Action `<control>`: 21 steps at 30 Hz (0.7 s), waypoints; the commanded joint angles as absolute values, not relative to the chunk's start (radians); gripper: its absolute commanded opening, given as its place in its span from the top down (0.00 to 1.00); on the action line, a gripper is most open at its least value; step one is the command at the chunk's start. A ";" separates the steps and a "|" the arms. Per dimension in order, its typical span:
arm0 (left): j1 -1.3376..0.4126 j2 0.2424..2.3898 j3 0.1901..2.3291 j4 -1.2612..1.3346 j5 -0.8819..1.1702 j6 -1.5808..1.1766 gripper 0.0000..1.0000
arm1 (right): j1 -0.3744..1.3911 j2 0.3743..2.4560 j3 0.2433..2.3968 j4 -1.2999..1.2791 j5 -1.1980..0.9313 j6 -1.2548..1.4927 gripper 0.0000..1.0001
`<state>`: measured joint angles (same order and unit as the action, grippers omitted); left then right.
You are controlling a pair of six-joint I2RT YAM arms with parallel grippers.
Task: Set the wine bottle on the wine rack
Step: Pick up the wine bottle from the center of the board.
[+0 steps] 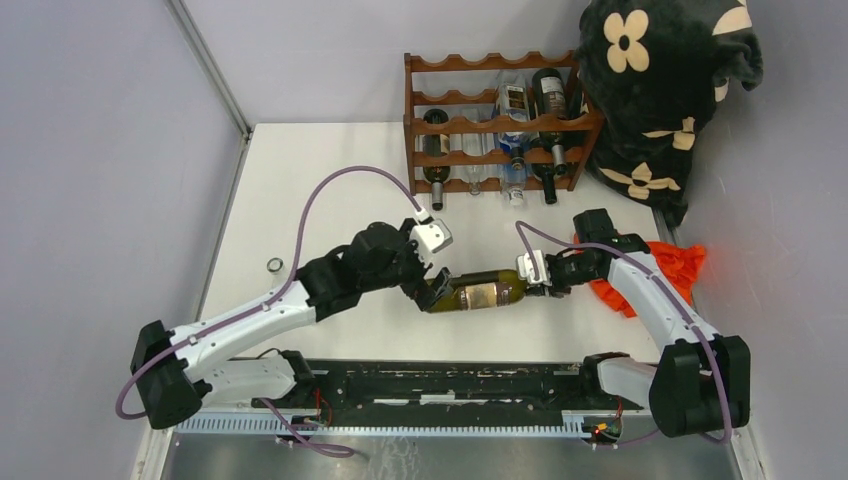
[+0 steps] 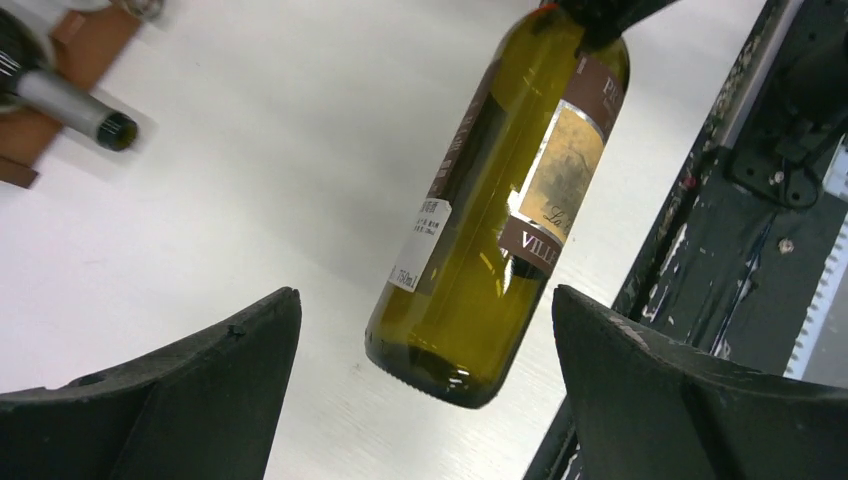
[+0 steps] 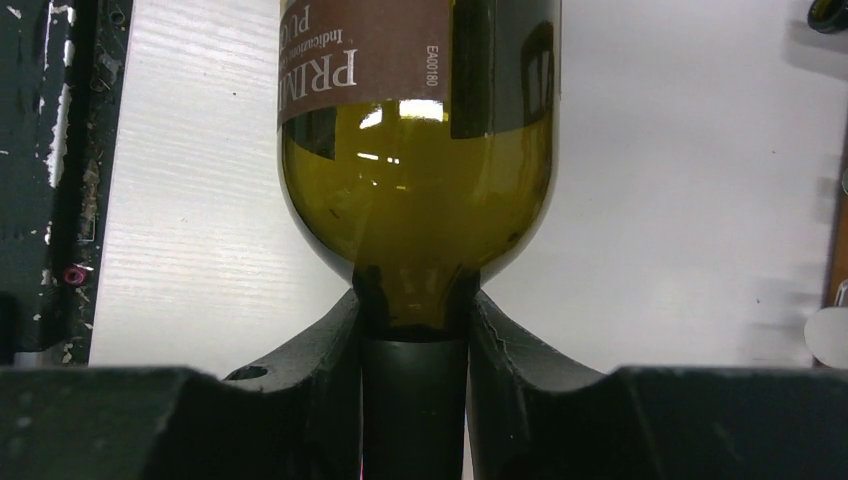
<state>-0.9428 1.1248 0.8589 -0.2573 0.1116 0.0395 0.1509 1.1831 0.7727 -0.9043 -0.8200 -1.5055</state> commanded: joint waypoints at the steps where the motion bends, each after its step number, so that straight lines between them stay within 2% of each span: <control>1: -0.939 1.060 0.947 -0.285 0.042 0.003 0.00 | 0.096 1.131 0.773 -0.891 -1.022 -1.483 0.98; 10: -0.939 0.984 1.035 -0.305 -0.032 -0.076 0.00 | 0.058 1.070 0.714 -0.768 -1.072 -1.312 0.99; 21: -0.938 0.850 1.038 -0.263 -0.142 -0.175 0.00 | 0.059 0.972 0.618 -0.339 -1.044 -0.748 1.00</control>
<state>-0.9421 0.8787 0.9905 -0.3084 -0.0895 -0.1093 0.0631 1.0267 0.6243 -0.6231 -0.9424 -1.0412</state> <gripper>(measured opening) 0.995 0.393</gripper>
